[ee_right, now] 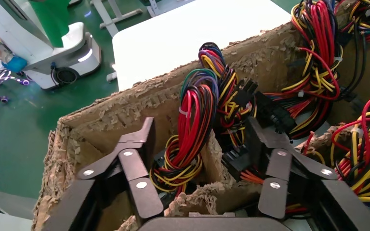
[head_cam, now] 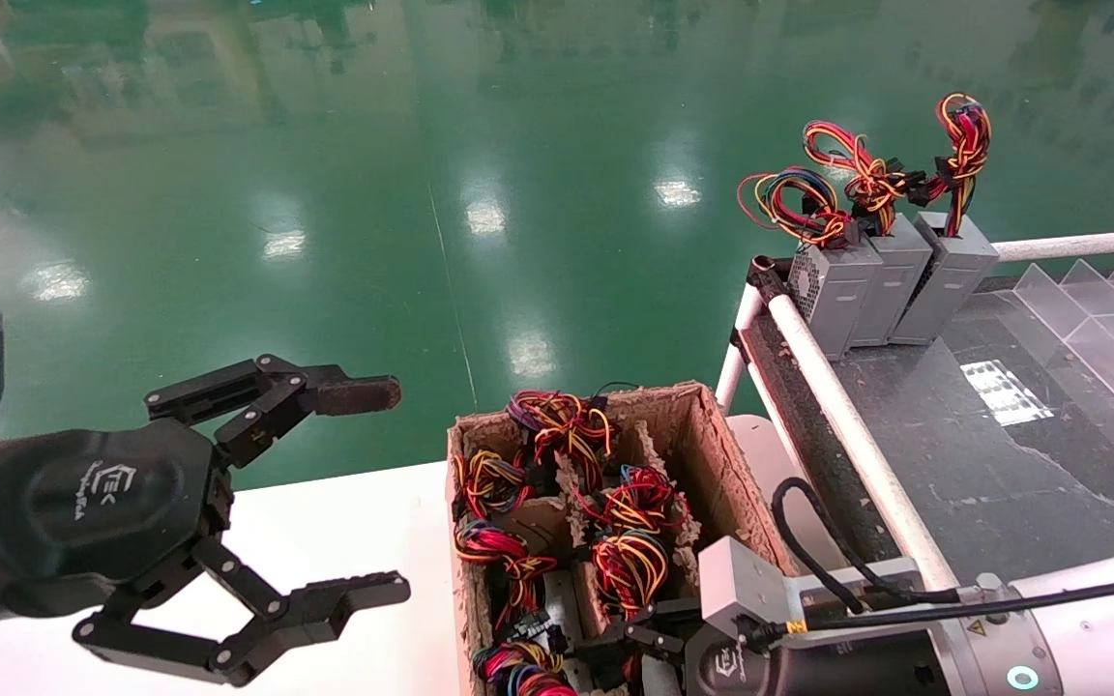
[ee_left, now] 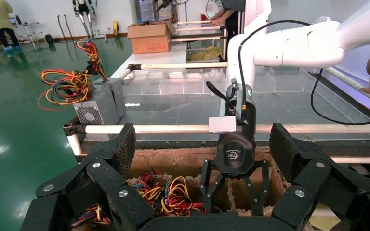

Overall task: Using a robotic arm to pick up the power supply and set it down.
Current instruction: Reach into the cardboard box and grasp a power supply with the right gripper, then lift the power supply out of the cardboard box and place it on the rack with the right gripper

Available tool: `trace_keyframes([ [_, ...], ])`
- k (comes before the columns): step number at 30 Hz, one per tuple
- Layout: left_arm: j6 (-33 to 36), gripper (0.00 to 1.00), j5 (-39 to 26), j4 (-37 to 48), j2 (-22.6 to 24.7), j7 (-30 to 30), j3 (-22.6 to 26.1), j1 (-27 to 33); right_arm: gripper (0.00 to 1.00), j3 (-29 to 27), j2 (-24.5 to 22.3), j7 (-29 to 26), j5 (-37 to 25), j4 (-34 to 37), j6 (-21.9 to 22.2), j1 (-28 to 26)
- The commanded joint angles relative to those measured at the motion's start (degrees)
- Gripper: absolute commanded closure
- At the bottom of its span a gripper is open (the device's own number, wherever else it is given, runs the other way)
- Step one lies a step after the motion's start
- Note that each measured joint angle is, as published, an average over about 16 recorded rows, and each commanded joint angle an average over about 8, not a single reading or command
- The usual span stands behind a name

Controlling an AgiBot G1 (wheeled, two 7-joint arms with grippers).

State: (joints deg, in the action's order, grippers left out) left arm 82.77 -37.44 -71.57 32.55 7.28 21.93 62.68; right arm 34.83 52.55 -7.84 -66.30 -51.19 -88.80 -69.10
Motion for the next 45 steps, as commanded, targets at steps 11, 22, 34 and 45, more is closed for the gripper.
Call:
trace_keyframes([
  [11,0.0,0.0,0.0,0.0,0.0,0.0,0.0,0.0,1.0,0.86,1.46,2.23,-0.07,2.51,0.45,-0.48],
  [22,0.0,0.0,0.0,0.0,0.0,0.0,0.0,0.0,1.0,1.19,1.15,2.8,0.58,2.62,0.0,-0.87],
  [34,0.0,0.0,0.0,0.0,0.0,0.0,0.01,0.0,1.0,-0.24,-1.1,2.2,4.64,-0.64,0.0,-0.29],
  [45,0.0,0.0,0.0,0.0,0.0,0.0,0.01,0.0,1.0,-4.29,-4.5,2.53,12.97,-5.44,-0.18,0.7],
])
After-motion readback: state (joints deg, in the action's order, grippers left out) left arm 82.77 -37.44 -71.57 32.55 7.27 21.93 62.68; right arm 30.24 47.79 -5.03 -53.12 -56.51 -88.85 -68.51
